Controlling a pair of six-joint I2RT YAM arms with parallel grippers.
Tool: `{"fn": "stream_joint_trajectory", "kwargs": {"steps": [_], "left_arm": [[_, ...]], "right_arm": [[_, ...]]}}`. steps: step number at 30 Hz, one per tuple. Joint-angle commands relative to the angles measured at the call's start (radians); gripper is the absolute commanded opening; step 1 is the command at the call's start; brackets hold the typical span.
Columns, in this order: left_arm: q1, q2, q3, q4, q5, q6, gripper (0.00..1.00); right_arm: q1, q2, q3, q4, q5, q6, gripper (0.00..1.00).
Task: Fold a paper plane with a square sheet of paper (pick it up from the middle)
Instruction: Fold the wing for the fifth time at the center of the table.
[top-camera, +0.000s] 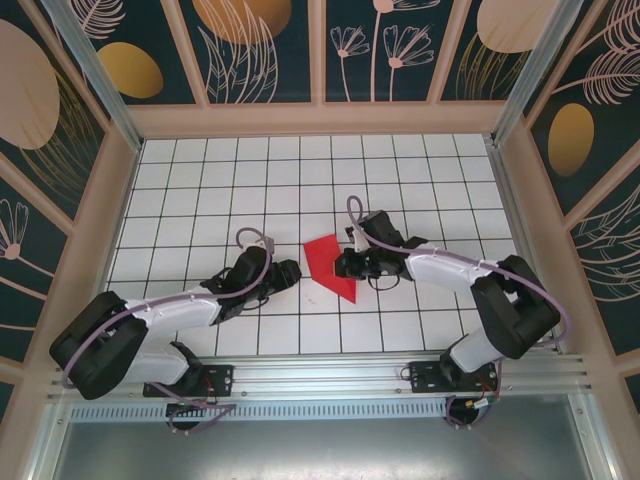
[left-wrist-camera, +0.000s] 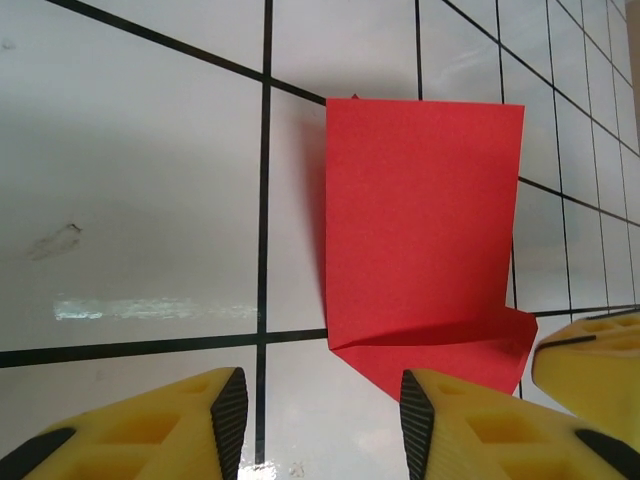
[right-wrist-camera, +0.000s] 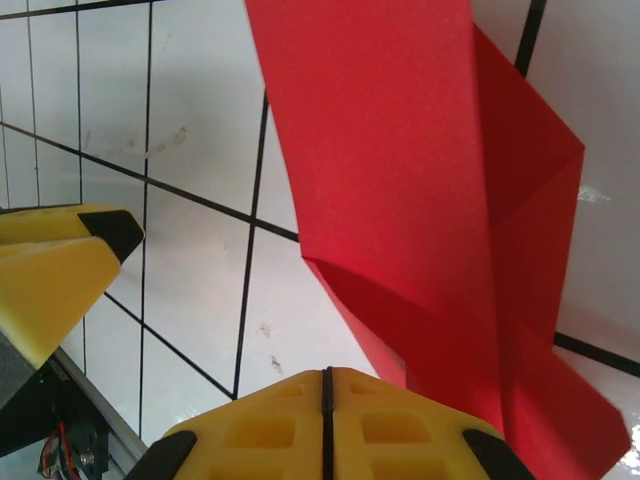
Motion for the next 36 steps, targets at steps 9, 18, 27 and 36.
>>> {"fn": "stream_joint_trajectory", "kwargs": {"steps": [9,18,27,36], "left_arm": [[0.0,0.101,0.055,0.082,0.104,-0.013,0.48],[0.0,0.16,0.098,0.081,0.141,-0.012,0.52],[-0.001,0.236,0.123,0.131,0.19,-0.059,0.58],[-0.002,0.331,0.143,0.238,0.234,-0.131,0.55]], "right_arm": [[-0.087,0.095,-0.059,0.12,-0.089,-0.037,0.09],[-0.145,0.144,-0.111,0.196,-0.111,-0.022,0.1],[-0.168,0.161,-0.167,0.275,-0.144,0.0,0.1],[-0.182,0.161,-0.199,0.318,-0.16,0.009,0.1]]}}
